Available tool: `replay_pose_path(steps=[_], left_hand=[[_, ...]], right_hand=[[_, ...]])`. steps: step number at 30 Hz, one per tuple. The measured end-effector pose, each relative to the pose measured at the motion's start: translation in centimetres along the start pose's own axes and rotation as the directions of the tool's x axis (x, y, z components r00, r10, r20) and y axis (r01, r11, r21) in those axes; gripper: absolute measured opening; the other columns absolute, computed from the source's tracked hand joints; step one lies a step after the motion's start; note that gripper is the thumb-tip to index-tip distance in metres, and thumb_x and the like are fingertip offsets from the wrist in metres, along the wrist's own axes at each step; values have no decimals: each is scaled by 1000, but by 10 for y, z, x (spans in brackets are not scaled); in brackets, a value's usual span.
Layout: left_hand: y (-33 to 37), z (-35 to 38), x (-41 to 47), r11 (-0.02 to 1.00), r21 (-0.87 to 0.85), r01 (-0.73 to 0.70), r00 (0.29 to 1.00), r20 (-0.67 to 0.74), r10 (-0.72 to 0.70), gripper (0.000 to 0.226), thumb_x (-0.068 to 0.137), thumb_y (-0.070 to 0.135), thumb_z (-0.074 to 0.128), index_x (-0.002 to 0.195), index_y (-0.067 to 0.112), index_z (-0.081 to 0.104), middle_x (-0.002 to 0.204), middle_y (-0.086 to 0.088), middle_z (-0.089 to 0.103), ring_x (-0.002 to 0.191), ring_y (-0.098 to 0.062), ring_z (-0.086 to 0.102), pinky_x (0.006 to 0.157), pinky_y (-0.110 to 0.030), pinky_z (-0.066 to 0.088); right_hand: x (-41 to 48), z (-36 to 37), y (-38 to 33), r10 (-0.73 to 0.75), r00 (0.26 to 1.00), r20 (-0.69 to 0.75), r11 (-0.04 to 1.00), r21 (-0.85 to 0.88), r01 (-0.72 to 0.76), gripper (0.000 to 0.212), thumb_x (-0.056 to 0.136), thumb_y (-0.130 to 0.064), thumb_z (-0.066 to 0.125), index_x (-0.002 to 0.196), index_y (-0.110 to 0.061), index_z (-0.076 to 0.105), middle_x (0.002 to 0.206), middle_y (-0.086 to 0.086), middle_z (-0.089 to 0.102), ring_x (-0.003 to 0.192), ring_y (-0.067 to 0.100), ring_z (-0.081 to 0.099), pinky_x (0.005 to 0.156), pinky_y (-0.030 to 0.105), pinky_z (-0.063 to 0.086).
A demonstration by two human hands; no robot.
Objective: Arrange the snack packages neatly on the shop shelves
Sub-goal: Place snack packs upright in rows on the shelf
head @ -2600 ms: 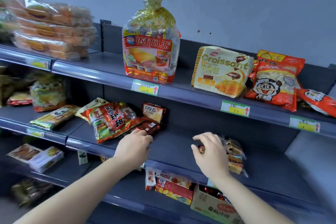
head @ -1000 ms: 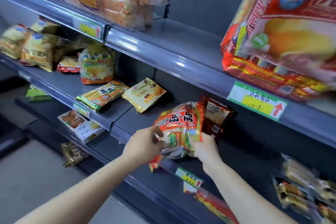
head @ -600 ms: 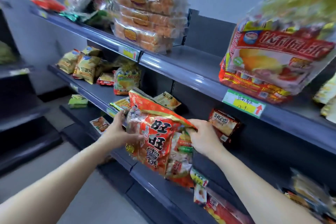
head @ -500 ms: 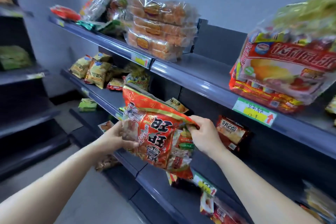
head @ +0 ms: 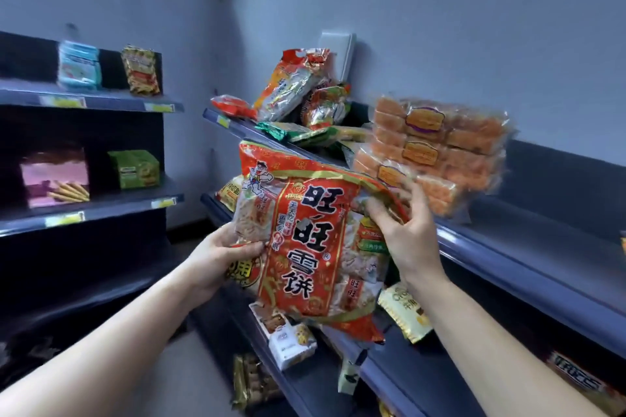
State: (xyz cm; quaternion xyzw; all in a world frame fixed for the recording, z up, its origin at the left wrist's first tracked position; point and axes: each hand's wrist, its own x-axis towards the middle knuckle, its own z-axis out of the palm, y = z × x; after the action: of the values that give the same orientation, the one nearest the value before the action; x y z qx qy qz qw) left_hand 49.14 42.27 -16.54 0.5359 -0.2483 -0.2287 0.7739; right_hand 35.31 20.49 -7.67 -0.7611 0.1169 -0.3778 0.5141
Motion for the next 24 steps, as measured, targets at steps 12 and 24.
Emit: replay_pose_path(steps=[12, 24], left_hand=[[64, -62, 123, 989, -127, -72, 984, -171, 50, 31, 73, 21, 66, 101, 7, 63, 89, -14, 74, 70, -25, 71, 65, -43, 59], [129, -95, 282, 978, -18, -207, 953, -228, 198, 60, 61, 25, 86, 114, 8, 63, 103, -13, 73, 94, -31, 70, 79, -43, 55]], right_hand=[[85, 96, 7, -21, 964, 264, 1000, 20, 16, 43, 79, -22, 76, 96, -46, 44, 94, -39, 47, 81, -31, 49, 73, 5, 41], [254, 173, -3, -142, 990, -14, 983, 115, 143, 62, 55, -57, 79, 109, -39, 56, 109, -10, 68, 102, 16, 66, 92, 44, 53]])
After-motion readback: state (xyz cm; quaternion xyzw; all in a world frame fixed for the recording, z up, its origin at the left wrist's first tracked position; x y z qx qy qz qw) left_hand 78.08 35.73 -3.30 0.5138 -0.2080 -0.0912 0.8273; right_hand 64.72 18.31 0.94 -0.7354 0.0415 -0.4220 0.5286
